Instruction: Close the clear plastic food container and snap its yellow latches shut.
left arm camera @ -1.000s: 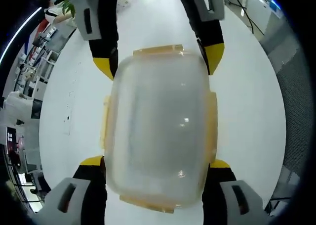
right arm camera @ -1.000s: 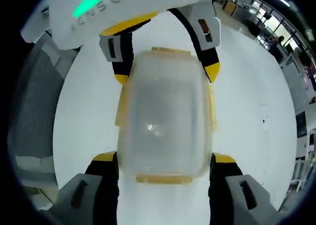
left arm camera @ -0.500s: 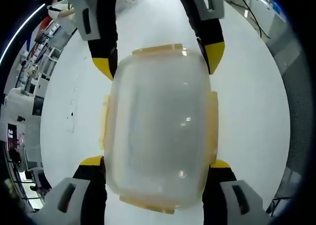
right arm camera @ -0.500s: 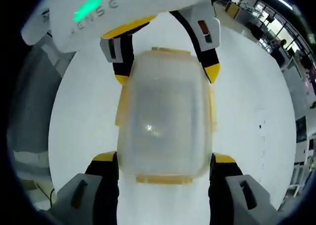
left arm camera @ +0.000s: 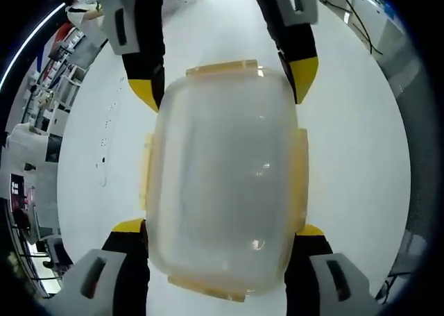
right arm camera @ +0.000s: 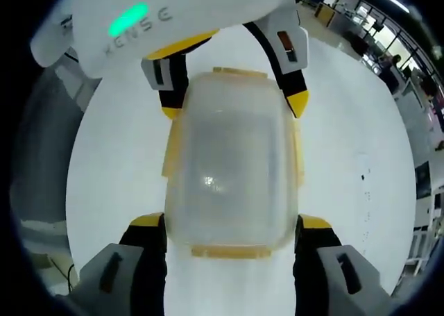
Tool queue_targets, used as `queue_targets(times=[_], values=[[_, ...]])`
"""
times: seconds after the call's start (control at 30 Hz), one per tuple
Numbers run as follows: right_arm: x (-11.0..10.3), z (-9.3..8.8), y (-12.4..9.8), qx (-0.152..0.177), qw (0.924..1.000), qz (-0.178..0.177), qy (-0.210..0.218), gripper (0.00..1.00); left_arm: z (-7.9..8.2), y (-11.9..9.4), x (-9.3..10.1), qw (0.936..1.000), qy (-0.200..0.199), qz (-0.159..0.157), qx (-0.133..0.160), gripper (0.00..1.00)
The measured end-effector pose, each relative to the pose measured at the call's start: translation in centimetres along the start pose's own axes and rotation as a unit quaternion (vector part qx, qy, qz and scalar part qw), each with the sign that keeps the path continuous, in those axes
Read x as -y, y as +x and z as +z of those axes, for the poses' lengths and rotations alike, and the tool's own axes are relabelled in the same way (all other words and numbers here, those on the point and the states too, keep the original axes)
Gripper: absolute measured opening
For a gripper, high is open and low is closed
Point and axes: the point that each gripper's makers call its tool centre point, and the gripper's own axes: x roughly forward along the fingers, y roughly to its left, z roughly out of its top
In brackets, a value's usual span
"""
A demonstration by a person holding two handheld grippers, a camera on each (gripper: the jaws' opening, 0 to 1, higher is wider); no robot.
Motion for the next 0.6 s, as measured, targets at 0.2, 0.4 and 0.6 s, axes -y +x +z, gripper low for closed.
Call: queue_targets(times=[0.2, 0.4, 0.6], values=[[-0.04, 0.05, -0.06, 0.008, 1.0, 0.0, 0.0, 0.73, 0.05, 0.0, -0.07, 1.0, -0.004, -0.001, 0.004, 0.78], [-0.04, 0.09, -0.03, 0.002, 1.0, -0.002, -0.004, 0.73, 0.24, -0.33, -0.07, 0.9996, -0.015, -0.019, 0.018, 0.78], [-0.06, 0.01, 0.17, -0.004, 0.9999, -0.01, -0.005, 0.75, -0.45, 0.0, 0.21, 0.9992, 0.04, -0.007, 0.003, 0.8]])
